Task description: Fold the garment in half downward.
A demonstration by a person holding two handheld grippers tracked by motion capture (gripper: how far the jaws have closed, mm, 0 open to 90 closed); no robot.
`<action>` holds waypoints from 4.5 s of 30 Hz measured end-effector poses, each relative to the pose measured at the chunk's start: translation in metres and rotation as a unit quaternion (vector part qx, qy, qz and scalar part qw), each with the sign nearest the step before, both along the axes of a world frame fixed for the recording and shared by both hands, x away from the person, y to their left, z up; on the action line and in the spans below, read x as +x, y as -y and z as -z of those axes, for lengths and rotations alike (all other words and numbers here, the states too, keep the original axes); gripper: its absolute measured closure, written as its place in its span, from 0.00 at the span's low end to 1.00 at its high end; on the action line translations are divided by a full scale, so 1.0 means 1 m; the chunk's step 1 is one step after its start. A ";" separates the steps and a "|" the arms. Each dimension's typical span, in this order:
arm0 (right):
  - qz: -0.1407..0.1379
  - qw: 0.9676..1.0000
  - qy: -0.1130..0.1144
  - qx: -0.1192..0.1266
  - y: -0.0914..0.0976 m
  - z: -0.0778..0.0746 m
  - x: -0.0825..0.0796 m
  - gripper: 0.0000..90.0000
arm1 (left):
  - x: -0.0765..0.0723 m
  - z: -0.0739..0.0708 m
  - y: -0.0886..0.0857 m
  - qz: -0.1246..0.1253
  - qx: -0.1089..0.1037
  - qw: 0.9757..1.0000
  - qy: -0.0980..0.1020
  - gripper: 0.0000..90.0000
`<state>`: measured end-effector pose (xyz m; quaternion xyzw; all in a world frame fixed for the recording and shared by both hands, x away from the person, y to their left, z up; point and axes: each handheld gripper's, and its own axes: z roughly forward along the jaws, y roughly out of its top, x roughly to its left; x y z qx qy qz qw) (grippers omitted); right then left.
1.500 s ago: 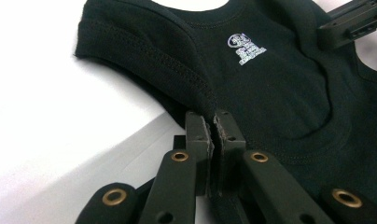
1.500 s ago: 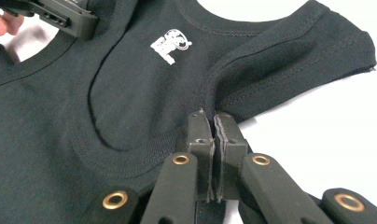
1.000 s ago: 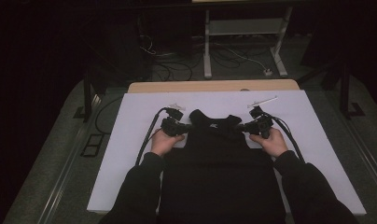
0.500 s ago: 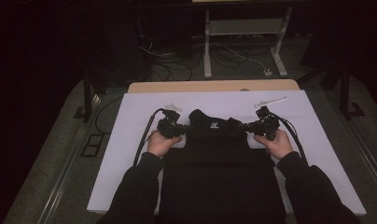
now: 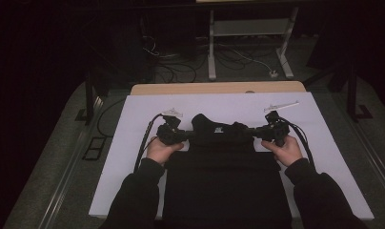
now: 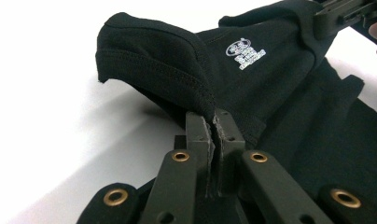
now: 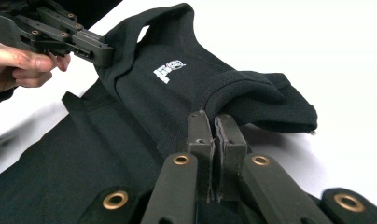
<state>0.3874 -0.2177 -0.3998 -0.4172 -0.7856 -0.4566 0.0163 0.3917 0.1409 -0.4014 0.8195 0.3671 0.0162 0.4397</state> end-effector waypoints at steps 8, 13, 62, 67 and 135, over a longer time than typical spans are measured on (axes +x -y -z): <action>-0.006 1.000 0.003 0.009 0.002 -0.005 -0.008 0.95 | -0.009 -0.005 -0.001 0.002 -0.005 1.000 0.004 0.95; -0.008 1.000 0.004 0.008 0.002 -0.007 -0.014 0.95 | -0.013 -0.006 -0.001 0.000 -0.008 1.000 0.000 0.95; -0.037 0.999 0.008 0.004 -0.005 -0.014 -0.075 0.95 | -0.072 -0.004 0.000 0.031 0.001 0.999 -0.017 0.95; -0.043 0.999 0.006 -0.002 -0.006 -0.009 -0.081 0.95 | -0.078 0.000 -0.001 0.039 0.011 0.999 -0.021 0.95; -0.127 0.988 -0.078 -0.049 -0.010 0.026 -0.142 0.93 | -0.135 0.024 0.002 0.119 0.071 0.986 -0.090 0.94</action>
